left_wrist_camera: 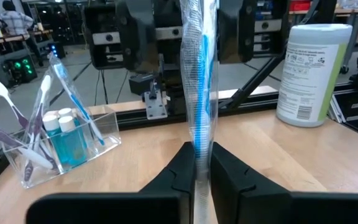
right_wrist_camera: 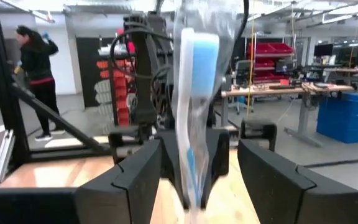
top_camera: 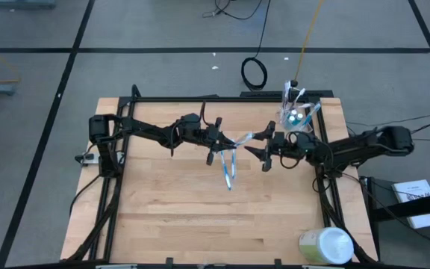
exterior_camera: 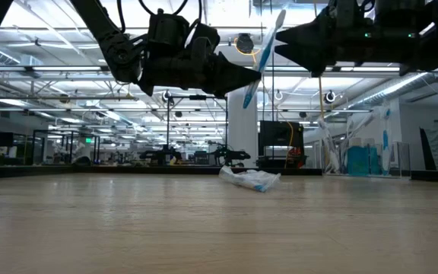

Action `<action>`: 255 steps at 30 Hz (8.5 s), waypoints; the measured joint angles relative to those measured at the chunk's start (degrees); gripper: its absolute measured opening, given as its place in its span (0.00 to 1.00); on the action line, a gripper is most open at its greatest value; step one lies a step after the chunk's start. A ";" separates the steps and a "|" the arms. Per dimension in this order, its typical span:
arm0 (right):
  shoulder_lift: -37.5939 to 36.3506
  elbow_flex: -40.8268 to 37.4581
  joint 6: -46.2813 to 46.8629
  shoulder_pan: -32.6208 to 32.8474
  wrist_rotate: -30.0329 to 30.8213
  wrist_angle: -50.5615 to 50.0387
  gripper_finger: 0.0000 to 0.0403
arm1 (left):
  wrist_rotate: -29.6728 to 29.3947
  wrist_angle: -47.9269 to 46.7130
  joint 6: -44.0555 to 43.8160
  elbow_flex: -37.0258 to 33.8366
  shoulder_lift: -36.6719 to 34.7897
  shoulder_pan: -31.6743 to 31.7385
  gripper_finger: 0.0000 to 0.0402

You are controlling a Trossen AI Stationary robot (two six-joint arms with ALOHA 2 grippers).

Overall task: Pick & Place toothbrushing station
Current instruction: Put the blue toothbrush into the right of the transparent organizer

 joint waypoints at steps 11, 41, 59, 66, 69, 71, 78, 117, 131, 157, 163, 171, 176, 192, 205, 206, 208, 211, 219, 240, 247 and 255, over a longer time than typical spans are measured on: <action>6.48 2.46 -0.50 -0.02 -3.48 5.66 0.50 | -0.04 -0.73 0.31 0.00 0.00 -0.57 0.08; 8.23 3.61 -3.13 0.00 -7.77 6.96 0.25 | -0.04 -1.14 0.44 -0.02 -0.02 -0.72 0.09; 8.23 3.57 -3.85 -0.02 -7.70 6.92 0.15 | 0.02 -1.43 0.40 -0.02 -0.04 -0.74 0.09; 8.23 3.57 -3.85 -0.02 -7.68 6.90 0.11 | 0.04 -1.48 0.40 -0.02 -0.04 -0.74 0.09; 8.23 3.57 -3.85 -0.02 -7.68 6.90 0.10 | 0.04 -1.52 0.40 -0.03 -0.04 -0.74 0.09; 8.23 3.57 -3.85 -0.02 -7.68 6.87 0.09 | 0.06 -1.54 0.42 -0.04 -0.04 -0.74 0.09; 8.19 3.57 -5.17 -0.02 -7.60 6.07 0.06 | 0.07 -1.80 0.40 -0.09 -0.04 -0.74 0.09; -8.01 3.48 -3.00 0.17 14.79 -17.50 0.04 | -8.92 -11.37 -0.29 -0.02 -9.45 -3.04 0.64; -31.45 3.50 5.20 6.30 52.45 -51.19 0.04 | -9.12 -21.85 -1.02 -0.02 -13.55 0.55 0.65; -40.51 3.50 18.27 10.35 78.12 -76.68 0.04 | -11.63 -22.87 -1.23 -0.04 -13.14 0.48 0.64; -40.55 3.53 27.31 7.09 75.17 -84.54 0.03 | -11.63 -22.89 -1.24 -0.04 -13.14 0.48 0.65; -40.88 3.55 41.90 0.72 67.85 -98.79 0.03 | -11.61 -23.27 -1.85 -0.07 -13.11 0.48 0.64; -40.88 3.55 43.80 -1.64 61.88 -100.37 0.04 | -11.61 -23.26 -1.74 -0.07 -13.11 0.48 0.64; -40.84 1.13 44.16 -6.17 57.99 -100.11 0.05 | -11.63 -23.25 -1.61 -0.07 -13.09 0.48 0.64; -40.84 0.25 43.29 -8.26 57.97 -98.27 0.14 | -11.63 -23.05 -1.59 -0.07 -13.09 0.46 0.64; -40.84 0.25 43.29 -8.33 57.84 -98.28 0.15 | -11.63 -23.07 -1.57 -0.07 -13.09 0.46 0.64; -40.84 0.25 43.15 -8.33 56.77 -98.16 0.19 | -11.63 -23.06 -1.58 -0.07 -13.09 0.46 0.64; -40.84 0.25 42.07 -8.31 56.49 -97.24 0.25 | -11.65 -23.03 -1.59 -0.07 -13.09 0.46 0.64; -40.84 0.25 41.81 -8.31 56.60 -96.75 0.38 | -11.65 -22.94 -1.59 -0.07 -13.09 0.48 0.64; -40.86 0.23 39.34 -8.31 60.33 -93.29 0.44 | -11.65 -22.87 -1.59 -0.07 -13.09 0.46 0.64; -40.84 0.21 38.63 -8.29 64.80 -93.21 0.40 | -11.65 -22.87 -1.59 -0.07 -13.09 0.47 0.64; -40.68 0.18 37.72 -8.29 73.58 -93.13 0.35 | -11.65 -22.85 -1.59 -0.07 -13.09 0.46 0.64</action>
